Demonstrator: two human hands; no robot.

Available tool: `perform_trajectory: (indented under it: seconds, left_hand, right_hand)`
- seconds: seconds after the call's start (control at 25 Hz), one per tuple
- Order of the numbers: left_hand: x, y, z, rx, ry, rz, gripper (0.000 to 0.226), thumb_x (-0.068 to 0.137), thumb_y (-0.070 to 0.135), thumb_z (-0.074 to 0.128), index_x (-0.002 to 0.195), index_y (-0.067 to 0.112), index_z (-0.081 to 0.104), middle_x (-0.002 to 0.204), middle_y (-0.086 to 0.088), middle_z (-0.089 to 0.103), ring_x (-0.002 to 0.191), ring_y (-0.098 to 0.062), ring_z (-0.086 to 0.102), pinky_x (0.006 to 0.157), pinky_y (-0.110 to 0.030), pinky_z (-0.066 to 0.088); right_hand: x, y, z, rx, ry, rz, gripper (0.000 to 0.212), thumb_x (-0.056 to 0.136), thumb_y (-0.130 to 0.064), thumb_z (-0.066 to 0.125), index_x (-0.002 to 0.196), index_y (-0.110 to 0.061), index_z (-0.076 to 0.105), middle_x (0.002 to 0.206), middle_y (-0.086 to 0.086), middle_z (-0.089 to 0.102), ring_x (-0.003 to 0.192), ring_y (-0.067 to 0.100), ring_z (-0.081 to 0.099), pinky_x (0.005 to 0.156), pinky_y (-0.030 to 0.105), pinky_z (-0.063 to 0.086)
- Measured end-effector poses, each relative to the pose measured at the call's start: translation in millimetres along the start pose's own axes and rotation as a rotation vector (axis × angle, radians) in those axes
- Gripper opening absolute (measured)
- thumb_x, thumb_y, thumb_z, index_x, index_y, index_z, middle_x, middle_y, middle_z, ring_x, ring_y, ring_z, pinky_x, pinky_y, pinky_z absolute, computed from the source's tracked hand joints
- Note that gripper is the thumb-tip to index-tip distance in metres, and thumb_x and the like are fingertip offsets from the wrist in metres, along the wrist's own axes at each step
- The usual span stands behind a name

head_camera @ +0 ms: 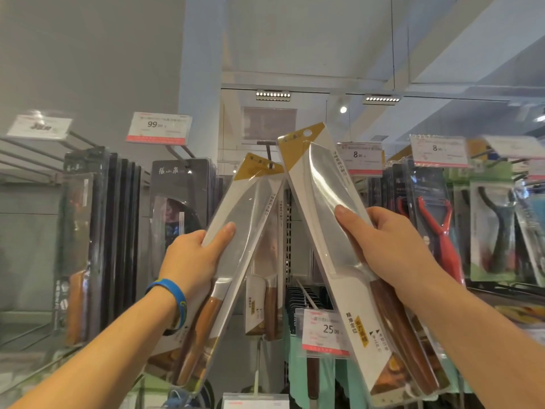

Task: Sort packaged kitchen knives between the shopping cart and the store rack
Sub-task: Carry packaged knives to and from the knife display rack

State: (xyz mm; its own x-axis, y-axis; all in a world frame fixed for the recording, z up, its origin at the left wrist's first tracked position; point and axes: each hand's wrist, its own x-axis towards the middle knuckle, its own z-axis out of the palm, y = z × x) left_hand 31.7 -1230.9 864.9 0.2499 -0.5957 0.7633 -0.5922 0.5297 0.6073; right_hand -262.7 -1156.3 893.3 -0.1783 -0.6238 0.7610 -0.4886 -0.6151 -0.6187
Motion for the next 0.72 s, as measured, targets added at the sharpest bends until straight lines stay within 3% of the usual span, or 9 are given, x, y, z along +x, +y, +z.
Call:
perform_trajectory:
  seconds: [0.08, 0.16, 0.32, 0.44, 0.52, 0.64, 0.72]
  left_hand:
    - [2, -2, 5, 0.014, -0.007, -0.012, 0.075, 0.075, 0.085, 0.048, 0.066, 0.013, 0.063, 0.053, 0.0, 0.062, 0.047, -0.008, 0.057, 0.048, -0.03, 0.043]
    - [9, -4, 11, 0.048, -0.049, -0.074, 0.074, 0.077, 0.083, 0.048, 0.072, 0.012, 0.069, 0.063, -0.001, 0.068, 0.06, -0.015, 0.065, 0.054, -0.03, 0.046]
    - [33, 12, 30, 0.017, -0.322, -0.32, 0.075, 0.085, 0.078, 0.043, 0.093, 0.008, 0.071, 0.088, -0.006, 0.071, 0.078, -0.023, 0.066, 0.071, -0.034, 0.052]
    - [44, 27, 36, 0.325, -0.473, -0.314, 0.075, 0.095, 0.07, 0.031, 0.112, 0.004, 0.063, 0.093, -0.008, 0.062, 0.075, -0.024, 0.059, 0.066, -0.032, 0.044]
    - [54, 37, 27, 0.42, -0.324, -0.119, 0.068, 0.093, 0.068, 0.042, 0.118, 0.008, 0.06, 0.096, -0.008, 0.063, 0.085, -0.025, 0.061, 0.068, -0.029, 0.045]
    - [73, 81, -6, -0.032, 0.01, 0.15, 0.078, 0.079, 0.065, 0.068, 0.141, 0.023, 0.045, 0.119, 0.007, 0.059, 0.102, -0.013, 0.06, 0.082, -0.028, 0.048]
    - [92, 117, -26, -0.11, 0.057, 0.325, 0.072, 0.08, 0.057, 0.073, 0.14, 0.027, 0.046, 0.123, 0.012, 0.059, 0.102, -0.007, 0.06, 0.083, -0.026, 0.051]
  right_hand:
    - [1, 0, 1, 0.011, -0.018, -0.006, 0.031, 0.089, -0.064, 0.062, 0.09, -0.034, 0.067, 0.075, -0.031, 0.069, 0.067, -0.011, 0.065, 0.049, 0.013, 0.044]
    - [0, 1, 3, 0.018, -0.019, -0.009, 0.032, 0.09, -0.064, 0.062, 0.09, -0.033, 0.067, 0.075, -0.032, 0.069, 0.066, -0.01, 0.066, 0.053, 0.016, 0.044]
    - [-2, 4, 6, 0.03, -0.016, 0.01, 0.034, 0.089, -0.064, 0.063, 0.089, -0.03, 0.068, 0.074, -0.024, 0.071, 0.066, -0.005, 0.067, 0.055, 0.021, 0.047]
    - [-3, 2, 7, 0.049, -0.021, 0.017, 0.034, 0.089, -0.064, 0.063, 0.09, -0.031, 0.068, 0.074, -0.022, 0.072, 0.065, -0.003, 0.068, 0.055, 0.021, 0.047]
    - [-4, 1, 6, 0.05, -0.04, 0.013, 0.034, 0.089, -0.065, 0.062, 0.09, -0.032, 0.068, 0.076, -0.025, 0.071, 0.066, -0.004, 0.068, 0.055, 0.021, 0.047]
    - [-7, 2, 9, 0.054, -0.059, 0.009, 0.033, 0.089, -0.065, 0.061, 0.09, -0.033, 0.067, 0.077, -0.027, 0.071, 0.068, -0.005, 0.068, 0.053, 0.019, 0.047]
    - [-10, 3, 15, 0.071, -0.076, 0.009, 0.032, 0.09, -0.065, 0.061, 0.092, -0.033, 0.067, 0.079, -0.027, 0.071, 0.068, -0.004, 0.069, 0.048, 0.014, 0.048]
